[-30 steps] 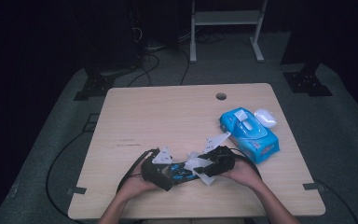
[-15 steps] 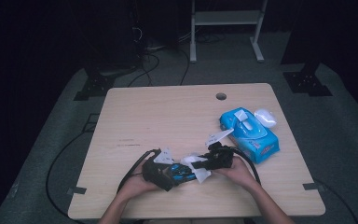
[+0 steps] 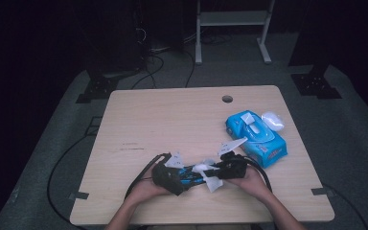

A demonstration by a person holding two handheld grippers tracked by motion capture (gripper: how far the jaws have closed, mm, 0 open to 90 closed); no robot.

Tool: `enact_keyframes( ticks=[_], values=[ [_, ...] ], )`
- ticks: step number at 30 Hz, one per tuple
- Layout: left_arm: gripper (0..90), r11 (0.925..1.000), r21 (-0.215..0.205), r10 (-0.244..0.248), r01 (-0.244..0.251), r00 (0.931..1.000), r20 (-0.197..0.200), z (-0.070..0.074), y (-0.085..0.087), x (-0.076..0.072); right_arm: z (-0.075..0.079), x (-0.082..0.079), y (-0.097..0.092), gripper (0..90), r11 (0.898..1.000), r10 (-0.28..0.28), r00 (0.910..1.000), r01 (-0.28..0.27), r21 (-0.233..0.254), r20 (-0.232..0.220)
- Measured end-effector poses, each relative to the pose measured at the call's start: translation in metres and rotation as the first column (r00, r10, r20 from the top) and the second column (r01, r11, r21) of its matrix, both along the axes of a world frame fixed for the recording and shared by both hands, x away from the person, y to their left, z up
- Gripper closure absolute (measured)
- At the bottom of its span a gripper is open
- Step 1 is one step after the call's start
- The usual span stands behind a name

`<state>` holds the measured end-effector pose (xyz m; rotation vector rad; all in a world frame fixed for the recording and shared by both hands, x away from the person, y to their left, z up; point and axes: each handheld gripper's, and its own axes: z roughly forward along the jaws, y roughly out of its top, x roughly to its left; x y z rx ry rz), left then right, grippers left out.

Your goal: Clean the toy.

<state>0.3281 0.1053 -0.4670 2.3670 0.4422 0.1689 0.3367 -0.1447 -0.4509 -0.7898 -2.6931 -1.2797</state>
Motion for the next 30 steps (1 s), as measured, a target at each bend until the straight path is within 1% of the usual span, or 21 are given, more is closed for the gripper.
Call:
enact_keyframes(
  ticks=[1,2,3,4,5,6,7,8,9,11,12,14,15,17,18,19,20,22,23,26,30],
  values=[
    [20.9,0.9999,-0.006,-0.010,0.009,0.9999,-0.005,0.000,0.000,0.000,0.000,-0.003,0.002,75.9,1.000,0.014,0.9999,-0.014,-0.003,0.005],
    [22.4,1.0000,-0.005,-0.008,0.008,1.0000,-0.006,0.000,0.000,-0.001,0.001,-0.006,0.006,75.8,0.999,0.034,0.9992,-0.034,-0.021,0.020],
    [22.7,0.9999,-0.004,-0.010,0.010,0.9999,-0.011,0.000,0.001,0.000,0.000,-0.009,0.006,75.6,0.999,0.031,0.9986,-0.030,-0.040,0.043],
    [22.8,0.9999,-0.004,-0.010,0.010,0.9999,-0.011,0.000,0.001,0.000,0.000,-0.009,0.006,75.6,0.999,0.031,0.9986,-0.030,-0.040,0.043],
    [22.8,0.9999,-0.005,-0.009,0.009,0.9999,-0.013,0.000,0.001,0.000,-0.002,-0.007,-0.001,75.7,1.000,-0.003,0.9995,0.004,-0.023,0.032],
    [22.8,0.9999,-0.005,-0.009,0.009,0.9999,-0.013,0.000,0.001,0.000,-0.002,-0.007,-0.001,75.7,1.000,-0.003,0.9995,0.004,-0.023,0.032],
    [22.7,1.0000,-0.005,-0.007,0.007,0.9999,-0.010,0.000,0.002,-0.001,-0.003,-0.004,-0.012,75.7,0.999,-0.042,0.9986,0.042,-0.017,0.031],
    [22.7,1.0000,-0.005,-0.005,0.005,1.0000,-0.006,0.000,0.001,-0.002,-0.003,-0.004,-0.012,75.7,0.999,-0.042,0.9986,0.042,-0.017,0.031],
    [22.6,1.0000,-0.007,-0.001,0.001,1.0000,-0.003,-0.001,0.001,-0.002,-0.003,-0.004,-0.016,75.7,0.998,-0.065,0.9975,0.066,-0.013,0.027],
    [22.3,1.0000,0.001,0.001,-0.001,1.0000,0.004,-0.001,0.000,-0.003,-0.003,-0.006,-0.020,75.6,0.997,-0.078,0.9965,0.078,-0.009,0.030],
    [22.2,1.0000,0.003,0.001,-0.001,1.0000,0.005,-0.001,0.000,-0.003,-0.003,-0.008,-0.019,74.5,0.998,-0.067,0.9966,0.068,-0.015,0.047],
    [22.1,1.0000,0.005,0.001,-0.001,1.0000,0.004,-0.001,0.001,-0.003,-0.001,-0.012,-0.015,67.9,0.999,-0.043,0.9962,0.045,-0.028,0.076],
    [22.0,1.0000,0.008,0.001,-0.001,1.0000,0.007,-0.001,0.001,-0.003,0.003,-0.015,-0.012,59.9,0.999,-0.027,0.9940,0.029,-0.017,0.107],
    [22.0,1.0000,0.006,0.002,-0.002,1.0000,0.008,-0.001,0.001,-0.003,0.005,-0.015,-0.012,57.6,0.999,-0.028,0.9926,0.030,-0.014,0.118],
    [21.6,1.0000,0.010,0.002,-0.002,1.0000,0.003,-0.001,0.001,-0.003,0.008,-0.013,-0.014,53.4,0.999,-0.054,0.9888,0.054,0.005,0.139],
    [21.4,0.9999,0.011,0.006,-0.006,1.0000,-0.006,-0.002,0.001,-0.003,0.007,-0.011,-0.015,50.9,0.998,-0.067,0.9876,0.066,0.011,0.142],
    [21.6,0.9998,0.018,0.004,-0.004,0.9999,-0.016,-0.002,0.001,-0.002,0.006,-0.008,-0.017,49.7,0.996,-0.086,0.9877,0.085,0.009,0.131],
    [22.2,0.9999,0.014,0.006,-0.005,0.9998,-0.021,-0.002,0.002,-0.002,0.004,-0.007,-0.018,49.6,0.996,-0.092,0.9882,0.092,0.010,0.122],
    [22.4,1.0000,0.009,0.003,-0.003,0.9997,-0.024,-0.002,0.002,-0.001,-0.002,-0.003,-0.018,50.1,0.992,-0.126,0.9855,0.126,0.007,0.114],
    [22.6,1.0000,0.008,0.003,-0.003,0.9997,-0.024,-0.003,0.002,-0.001,-0.006,-0.001,-0.012,53.3,0.991,-0.131,0.9868,0.129,0.022,0.096],
    [22.6,1.0000,0.009,-0.001,0.002,0.9997,-0.023,-0.002,0.003,-0.001,-0.010,0.001,-0.003,66.5,0.994,-0.108,0.9916,0.106,0.031,0.072]
  ],
)
